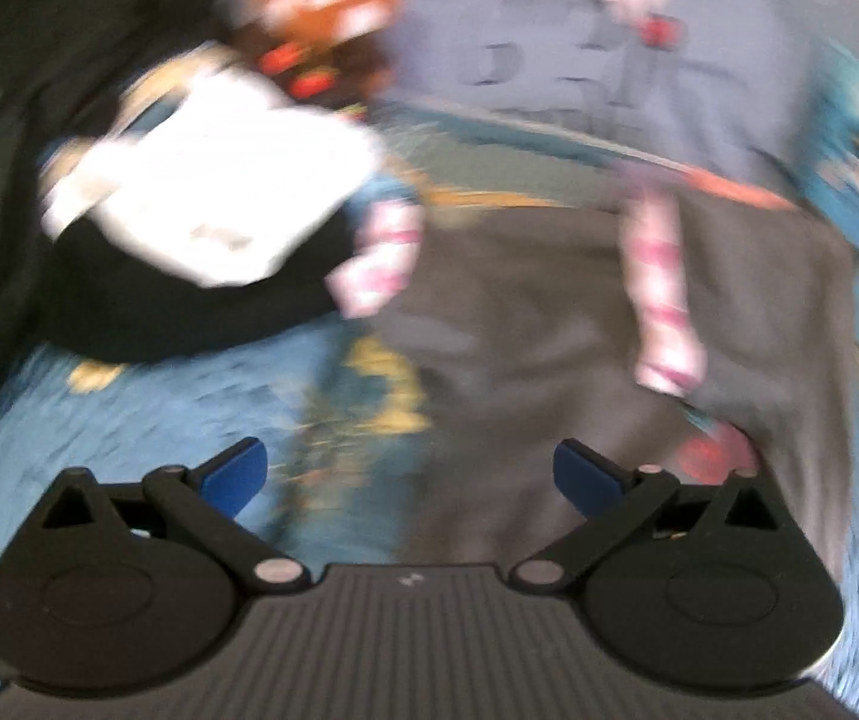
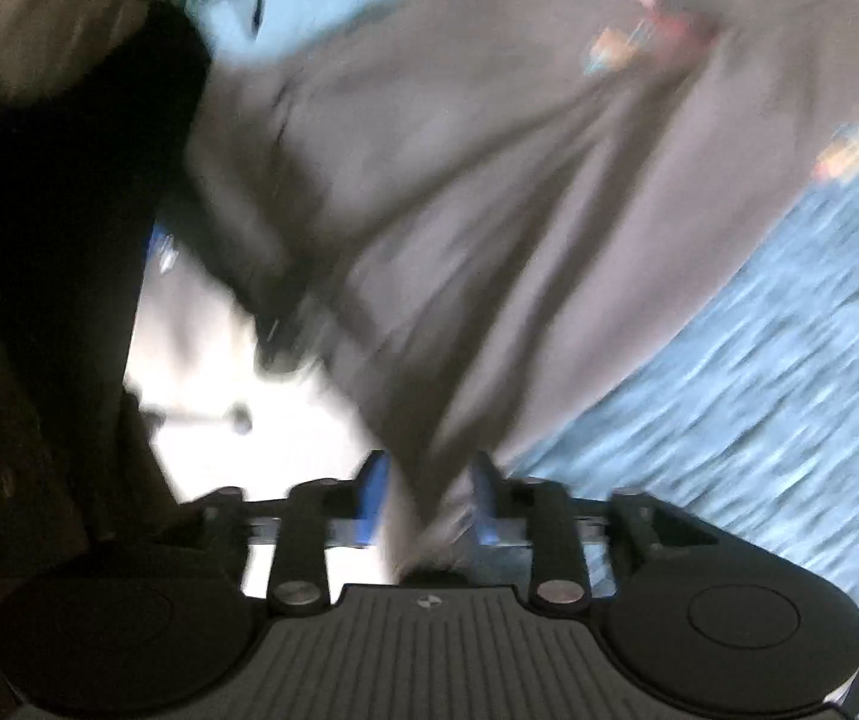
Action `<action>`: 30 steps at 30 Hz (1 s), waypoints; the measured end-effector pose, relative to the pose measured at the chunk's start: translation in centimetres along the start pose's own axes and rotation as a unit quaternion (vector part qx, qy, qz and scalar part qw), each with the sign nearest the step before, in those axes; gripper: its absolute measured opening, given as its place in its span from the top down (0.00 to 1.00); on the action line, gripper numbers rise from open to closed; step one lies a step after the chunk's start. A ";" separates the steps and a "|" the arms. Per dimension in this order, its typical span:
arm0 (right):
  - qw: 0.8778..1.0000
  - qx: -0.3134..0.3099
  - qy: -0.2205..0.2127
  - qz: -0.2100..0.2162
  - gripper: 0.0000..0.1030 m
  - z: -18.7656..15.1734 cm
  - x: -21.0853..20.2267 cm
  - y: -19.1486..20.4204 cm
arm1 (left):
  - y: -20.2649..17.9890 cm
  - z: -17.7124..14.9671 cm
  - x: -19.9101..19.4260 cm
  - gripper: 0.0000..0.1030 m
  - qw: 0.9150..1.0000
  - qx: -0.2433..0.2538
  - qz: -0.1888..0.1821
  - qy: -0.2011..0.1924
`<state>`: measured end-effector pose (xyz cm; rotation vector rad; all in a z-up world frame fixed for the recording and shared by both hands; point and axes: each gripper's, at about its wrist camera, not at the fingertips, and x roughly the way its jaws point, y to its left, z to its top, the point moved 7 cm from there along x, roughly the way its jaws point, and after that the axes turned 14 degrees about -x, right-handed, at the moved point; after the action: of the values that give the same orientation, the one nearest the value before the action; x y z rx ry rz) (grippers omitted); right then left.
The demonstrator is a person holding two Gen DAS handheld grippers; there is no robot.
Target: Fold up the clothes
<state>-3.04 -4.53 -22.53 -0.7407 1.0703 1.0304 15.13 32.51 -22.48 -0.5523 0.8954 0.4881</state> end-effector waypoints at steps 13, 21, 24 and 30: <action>0.969 -0.139 -0.100 -0.181 0.37 25.7 0.8 -13.6 | 8.3 3.0 3.8 0.00 0.988 -0.139 0.015 0.064; 0.976 -0.118 -0.122 -0.136 0.38 37.7 10.8 -16.0 | 14.2 4.9 4.9 0.00 0.973 -0.220 0.050 0.055; 0.978 -0.108 -0.118 -0.131 0.38 40.2 14.4 -15.2 | 15.5 4.8 5.7 0.00 0.964 -0.252 0.048 0.069; 0.979 -0.090 -0.095 -0.154 0.83 42.1 18.7 -14.6 | 15.7 4.8 6.8 0.00 0.961 -0.262 0.045 0.083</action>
<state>27.35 32.96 -26.16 -0.9033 0.6774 0.9156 12.07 48.53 -29.45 -1.0499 0.9556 0.7791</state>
